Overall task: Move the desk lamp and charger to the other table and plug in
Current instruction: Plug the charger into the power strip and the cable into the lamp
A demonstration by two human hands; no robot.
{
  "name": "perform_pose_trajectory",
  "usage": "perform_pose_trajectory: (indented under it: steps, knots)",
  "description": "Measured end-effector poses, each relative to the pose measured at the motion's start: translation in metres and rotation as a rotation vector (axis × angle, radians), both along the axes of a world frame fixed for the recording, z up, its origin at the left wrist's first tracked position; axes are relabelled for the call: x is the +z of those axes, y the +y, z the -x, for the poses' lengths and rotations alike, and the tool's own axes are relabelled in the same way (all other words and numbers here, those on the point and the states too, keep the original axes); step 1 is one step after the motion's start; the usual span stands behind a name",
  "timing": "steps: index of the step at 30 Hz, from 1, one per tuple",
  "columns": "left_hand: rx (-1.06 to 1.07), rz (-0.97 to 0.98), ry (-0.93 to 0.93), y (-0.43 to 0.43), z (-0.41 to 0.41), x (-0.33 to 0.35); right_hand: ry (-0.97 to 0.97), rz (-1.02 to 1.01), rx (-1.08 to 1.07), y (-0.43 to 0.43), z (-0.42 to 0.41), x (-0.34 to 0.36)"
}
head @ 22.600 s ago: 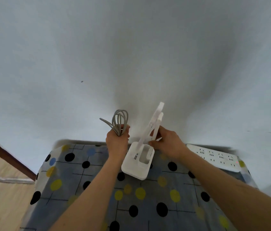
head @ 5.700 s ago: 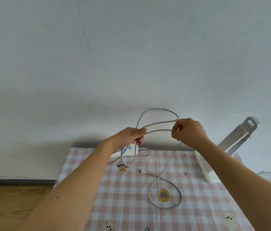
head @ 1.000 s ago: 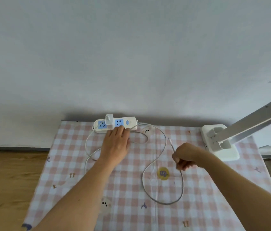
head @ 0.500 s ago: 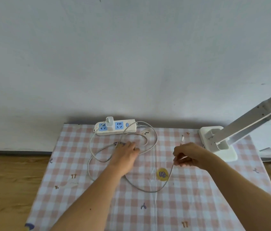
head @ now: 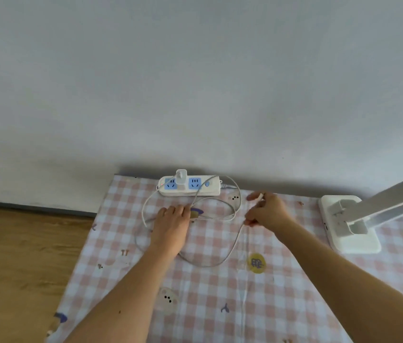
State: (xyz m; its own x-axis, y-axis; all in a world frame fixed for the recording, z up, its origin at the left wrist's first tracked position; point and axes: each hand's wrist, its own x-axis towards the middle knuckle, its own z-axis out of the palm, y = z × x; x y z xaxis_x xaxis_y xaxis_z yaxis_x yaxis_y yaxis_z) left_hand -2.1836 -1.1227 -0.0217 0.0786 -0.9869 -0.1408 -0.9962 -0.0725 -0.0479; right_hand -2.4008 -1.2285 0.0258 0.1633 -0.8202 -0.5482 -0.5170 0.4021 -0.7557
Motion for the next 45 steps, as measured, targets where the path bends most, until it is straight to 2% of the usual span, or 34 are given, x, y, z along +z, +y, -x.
perform_pose_trajectory:
  steps: [5,7,9,12,15,17,18,20,27,31,34,36,39,41,45]
  knots:
    - [-0.236,0.103,0.046,-0.003,-0.022,0.005,0.152,0.264,0.429,-0.003,-0.025,-0.002]
    - [-0.240,0.098,0.104,-0.006,-0.027,0.004,0.210,0.276,0.546,-0.001,-0.040,-0.001]
    - [-0.155,0.054,0.156,-0.011,-0.029,0.002,0.232,0.203,0.597,0.001,-0.050,-0.004]
    - [0.013,-0.008,0.154,-0.020,-0.034,-0.001,0.290,0.100,0.509,-0.002,-0.053,-0.013]
    - [0.074,0.021,0.160,-0.023,-0.039,0.000,0.305,0.106,0.218,-0.009,-0.037,-0.019]
    - [0.052,0.030,0.171,-0.023,-0.045,-0.004,0.165,0.025,-0.092,-0.015,-0.024,-0.024]
    - [0.038,0.037,0.175,-0.023,-0.046,-0.005,0.026,-0.057,-0.239,-0.017,-0.019,-0.024]
    - [0.001,0.059,0.197,-0.022,-0.045,-0.006,-0.197,-0.194,-0.410,-0.018,-0.012,-0.024]
    - [-0.135,0.265,0.197,-0.021,-0.027,-0.001,-0.231,-0.298,-0.410,-0.008,-0.015,-0.025]
    - [-0.167,0.241,0.203,-0.023,-0.009,0.009,-0.192,-0.290,-0.327,-0.008,-0.013,-0.021]
    - [-0.048,0.125,0.374,-0.034,0.012,0.021,-0.126,-0.186,-0.270,-0.006,-0.007,-0.013]
    - [0.106,0.023,0.671,-0.044,0.033,0.029,-0.150,-0.142,-0.293,-0.002,0.001,-0.008]
    - [0.240,-0.246,1.083,-0.059,0.066,0.036,-0.185,-0.104,-0.325,0.004,0.015,0.000]
    - [0.226,-0.356,1.174,-0.064,0.080,0.036,-0.199,-0.096,-0.326,0.007,0.026,0.006]
    - [0.161,-0.374,1.153,-0.073,0.092,0.035,-0.201,-0.069,-0.405,0.010,0.048,0.011]
